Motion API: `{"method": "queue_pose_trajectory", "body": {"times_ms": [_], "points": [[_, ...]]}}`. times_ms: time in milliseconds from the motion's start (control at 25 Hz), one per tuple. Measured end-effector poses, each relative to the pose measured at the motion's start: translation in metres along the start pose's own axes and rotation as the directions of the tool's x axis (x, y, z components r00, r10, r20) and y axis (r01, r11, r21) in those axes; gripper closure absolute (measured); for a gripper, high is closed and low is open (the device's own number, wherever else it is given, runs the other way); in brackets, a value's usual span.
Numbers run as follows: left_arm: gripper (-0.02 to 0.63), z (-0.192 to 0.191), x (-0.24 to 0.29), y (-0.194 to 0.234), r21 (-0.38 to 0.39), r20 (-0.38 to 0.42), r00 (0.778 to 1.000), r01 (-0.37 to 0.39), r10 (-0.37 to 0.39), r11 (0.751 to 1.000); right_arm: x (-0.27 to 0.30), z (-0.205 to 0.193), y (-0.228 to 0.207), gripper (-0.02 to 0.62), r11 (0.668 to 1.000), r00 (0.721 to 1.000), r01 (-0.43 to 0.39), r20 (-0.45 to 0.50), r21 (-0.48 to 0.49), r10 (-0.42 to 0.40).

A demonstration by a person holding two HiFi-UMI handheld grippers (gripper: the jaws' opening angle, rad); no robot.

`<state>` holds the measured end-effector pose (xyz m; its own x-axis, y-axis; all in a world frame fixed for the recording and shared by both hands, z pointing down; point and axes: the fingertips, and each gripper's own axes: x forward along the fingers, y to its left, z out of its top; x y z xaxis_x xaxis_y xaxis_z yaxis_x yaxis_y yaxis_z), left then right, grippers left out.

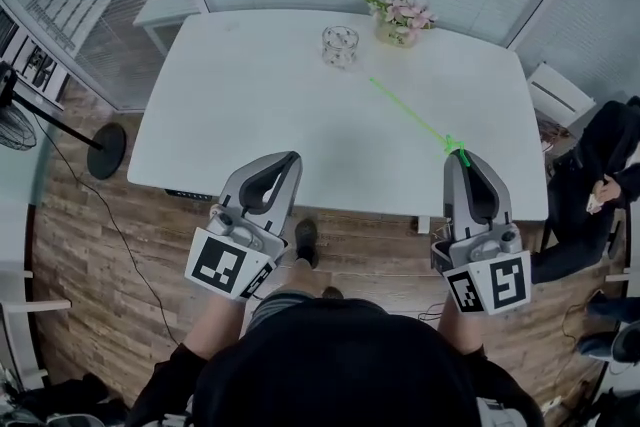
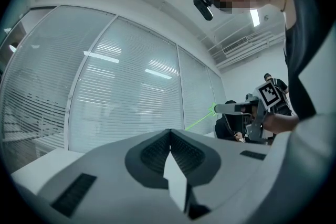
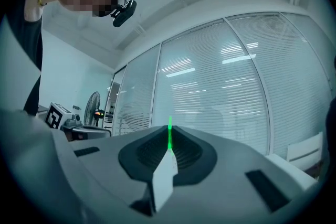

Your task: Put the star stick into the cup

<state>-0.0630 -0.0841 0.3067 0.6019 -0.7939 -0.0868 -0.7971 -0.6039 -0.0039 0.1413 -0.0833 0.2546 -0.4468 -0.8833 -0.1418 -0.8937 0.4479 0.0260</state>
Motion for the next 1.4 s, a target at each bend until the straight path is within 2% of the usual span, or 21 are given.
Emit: {"method": "queue_pose_trajectory", "body": {"times_ms": [240, 440, 840, 1200, 1400], "points": [[0.594, -0.004, 0.035, 0.043, -0.010, -0.019, 1.000, 0.021, -0.021, 1.000, 0.052, -0.006, -0.008, 0.572, 1.000, 1.000, 0.013, -0.017, -0.004, -0.013], [0.593, 0.004, 0.060, 0.069, -0.022, 0.008, 0.999, 0.050, -0.050, 0.999, 0.087, -0.011, -0.013, 0.572, 0.999, 0.999, 0.031, -0.026, -0.008, -0.031], [0.594, 0.005, 0.105, 0.124, -0.019, 0.001, 0.996, 0.090, -0.090, 0.996, 0.152, -0.016, -0.025, 0.572, 0.998, 0.997, 0.068, -0.030, -0.010, -0.068], [0.594, -0.003, 0.134, 0.150, -0.037, -0.009, 0.993, 0.119, -0.120, 0.992, 0.180, -0.026, -0.035, 0.572, 0.995, 0.994, 0.101, -0.048, -0.013, -0.101], [0.594, -0.014, 0.143, 0.155, -0.037, -0.036, 0.993, 0.108, -0.109, 0.993, 0.186, -0.029, -0.040, 0.572, 0.997, 0.995, 0.075, -0.058, -0.026, -0.076]]}}
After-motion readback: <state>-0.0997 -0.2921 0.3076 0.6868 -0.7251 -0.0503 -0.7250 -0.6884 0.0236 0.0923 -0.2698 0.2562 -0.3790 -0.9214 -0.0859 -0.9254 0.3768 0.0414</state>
